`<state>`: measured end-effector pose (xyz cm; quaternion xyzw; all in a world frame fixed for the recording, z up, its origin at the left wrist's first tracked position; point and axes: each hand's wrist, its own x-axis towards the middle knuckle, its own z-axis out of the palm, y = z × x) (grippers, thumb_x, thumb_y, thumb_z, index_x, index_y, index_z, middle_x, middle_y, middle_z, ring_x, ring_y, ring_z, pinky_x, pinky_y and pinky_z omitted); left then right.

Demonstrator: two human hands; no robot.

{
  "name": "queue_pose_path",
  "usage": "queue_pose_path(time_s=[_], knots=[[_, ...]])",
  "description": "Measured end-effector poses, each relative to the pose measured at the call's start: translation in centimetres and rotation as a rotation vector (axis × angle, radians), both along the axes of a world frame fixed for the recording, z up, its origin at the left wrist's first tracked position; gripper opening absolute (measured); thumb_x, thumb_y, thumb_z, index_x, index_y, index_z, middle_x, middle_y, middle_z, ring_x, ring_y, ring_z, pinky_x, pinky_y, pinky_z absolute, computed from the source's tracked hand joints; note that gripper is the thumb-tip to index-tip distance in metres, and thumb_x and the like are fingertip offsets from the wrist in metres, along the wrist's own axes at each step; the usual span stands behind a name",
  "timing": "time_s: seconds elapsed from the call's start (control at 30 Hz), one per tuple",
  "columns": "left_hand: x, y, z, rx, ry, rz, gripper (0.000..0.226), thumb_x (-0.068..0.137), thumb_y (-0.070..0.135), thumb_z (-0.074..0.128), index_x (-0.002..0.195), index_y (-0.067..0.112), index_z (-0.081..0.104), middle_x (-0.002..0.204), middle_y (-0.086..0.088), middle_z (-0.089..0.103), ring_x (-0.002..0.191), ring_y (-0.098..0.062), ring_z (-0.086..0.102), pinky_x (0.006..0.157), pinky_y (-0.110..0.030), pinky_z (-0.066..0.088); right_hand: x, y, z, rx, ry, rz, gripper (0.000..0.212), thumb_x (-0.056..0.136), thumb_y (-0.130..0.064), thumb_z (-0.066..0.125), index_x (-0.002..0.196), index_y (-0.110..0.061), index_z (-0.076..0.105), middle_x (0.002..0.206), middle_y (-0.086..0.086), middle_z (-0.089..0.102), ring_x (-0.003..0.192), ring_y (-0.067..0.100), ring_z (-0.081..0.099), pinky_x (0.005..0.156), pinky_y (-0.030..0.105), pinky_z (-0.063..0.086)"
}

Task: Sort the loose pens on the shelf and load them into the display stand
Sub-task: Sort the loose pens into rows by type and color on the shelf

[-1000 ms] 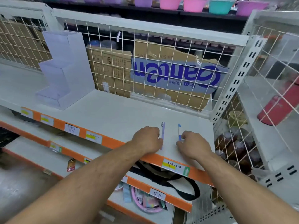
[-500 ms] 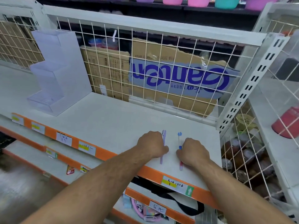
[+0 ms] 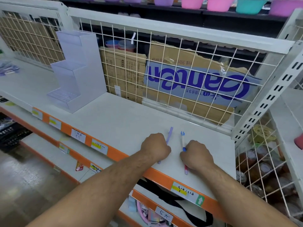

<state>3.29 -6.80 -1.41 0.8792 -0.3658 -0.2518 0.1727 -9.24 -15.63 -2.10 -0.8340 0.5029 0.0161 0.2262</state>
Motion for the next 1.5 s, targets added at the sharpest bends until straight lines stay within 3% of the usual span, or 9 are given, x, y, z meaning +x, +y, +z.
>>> queue_pose_path(time_s=[0.13, 0.33, 0.57, 0.7, 0.77, 0.93, 1.0, 1.27, 1.5], knots=[[1.9, 2.5, 1.2, -0.14, -0.007, 0.093, 0.014, 0.084, 0.024, 0.06, 0.074, 0.017, 0.051, 0.067, -0.002, 0.059, 0.05, -0.018, 0.061, 0.042, -0.021, 0.041, 2.3, 1.9, 1.7, 0.009, -0.134, 0.031, 0.01, 0.083, -0.022, 0.059, 0.09, -0.015, 0.057, 0.082, 0.002, 0.063, 0.076, 0.021, 0.061, 0.058, 0.03, 0.045], [5.8, 8.8, 3.2, -0.276, -0.091, 0.229, 0.014, 0.084, 0.024, 0.064, 0.09, 0.012, 0.06, 0.09, -0.002, 0.065, 0.084, -0.023, 0.062, 0.064, -0.028, 0.045, 7.4, 6.9, 4.1, 0.026, -0.34, 0.139, 0.007, 0.083, -0.019, 0.062, 0.085, -0.018, 0.056, 0.077, -0.002, 0.062, 0.072, 0.015, 0.057, 0.059, 0.029, 0.043], [11.5, 19.4, 4.6, -0.37, -0.127, 0.405, 0.017, 0.082, 0.015, 0.063, 0.095, 0.006, 0.067, 0.096, -0.008, 0.068, 0.09, -0.029, 0.063, 0.077, -0.035, 0.052, 15.5, 15.4, 5.4, 0.034, -0.407, 0.292, 0.012, 0.083, -0.019, 0.066, 0.085, -0.021, 0.054, 0.079, -0.008, 0.055, 0.072, 0.013, 0.053, 0.058, 0.029, 0.037], [15.7, 26.1, 4.9, -0.393, -0.119, 0.464, 0.003, 0.08, 0.014, 0.062, 0.081, 0.014, 0.065, 0.088, -0.005, 0.07, 0.086, -0.025, 0.064, 0.071, -0.031, 0.05, 20.6, 21.0, 5.3, 0.035, -0.426, 0.366, 0.013, 0.082, -0.021, 0.067, 0.085, -0.023, 0.055, 0.083, -0.006, 0.058, 0.077, 0.017, 0.056, 0.063, 0.029, 0.038], [18.0, 29.2, 4.6, -0.4, -0.12, 0.505, 0.01, 0.082, 0.014, 0.062, 0.074, 0.019, 0.058, 0.086, -0.002, 0.068, 0.085, -0.024, 0.062, 0.064, -0.029, 0.044, 23.0, 23.6, 5.0, 0.052, -0.449, 0.39, 0.011, 0.082, -0.022, 0.067, 0.084, -0.022, 0.056, 0.084, -0.008, 0.057, 0.078, 0.017, 0.054, 0.062, 0.029, 0.037], [23.1, 35.9, 3.0, -0.427, -0.086, 0.609, 0.005, 0.081, 0.014, 0.061, 0.08, 0.018, 0.06, 0.075, 0.005, 0.06, 0.065, -0.014, 0.056, 0.046, -0.023, 0.036, 28.2, 29.2, 4.3, 0.096, -0.431, 0.462, 0.009, 0.08, -0.022, 0.064, 0.083, -0.019, 0.057, 0.084, 0.0, 0.067, 0.08, 0.025, 0.063, 0.067, 0.033, 0.049], [24.8, 37.8, 2.5, -0.433, -0.07, 0.639, 0.006, 0.081, 0.014, 0.063, 0.081, 0.018, 0.06, 0.074, 0.007, 0.06, 0.064, -0.01, 0.056, 0.048, -0.023, 0.038, 30.1, 30.9, 3.9, 0.124, -0.432, 0.471, 0.008, 0.078, -0.021, 0.064, 0.082, -0.019, 0.057, 0.08, 0.001, 0.067, 0.076, 0.026, 0.063, 0.067, 0.036, 0.053], [33.7, 40.8, 1.6, -0.387, -0.098, 0.726, 0.003, 0.084, 0.021, 0.063, 0.085, 0.022, 0.061, 0.081, 0.005, 0.064, 0.064, -0.007, 0.059, 0.049, -0.025, 0.039, 40.2, 33.2, 3.8, 0.13, -0.413, 0.598, 0.008, 0.082, -0.017, 0.063, 0.084, -0.016, 0.056, 0.082, -0.002, 0.064, 0.08, 0.021, 0.057, 0.059, 0.029, 0.037], [42.2, 41.6, 3.4, -0.393, -0.123, 0.831, 0.013, 0.08, 0.018, 0.064, 0.076, 0.027, 0.057, 0.082, 0.006, 0.063, 0.068, -0.007, 0.058, 0.048, -0.022, 0.036, 50.4, 33.4, 4.8, 0.199, -0.445, 0.652, 0.009, 0.082, -0.017, 0.063, 0.087, -0.016, 0.056, 0.074, -0.002, 0.065, 0.069, 0.017, 0.061, 0.06, 0.029, 0.043]])
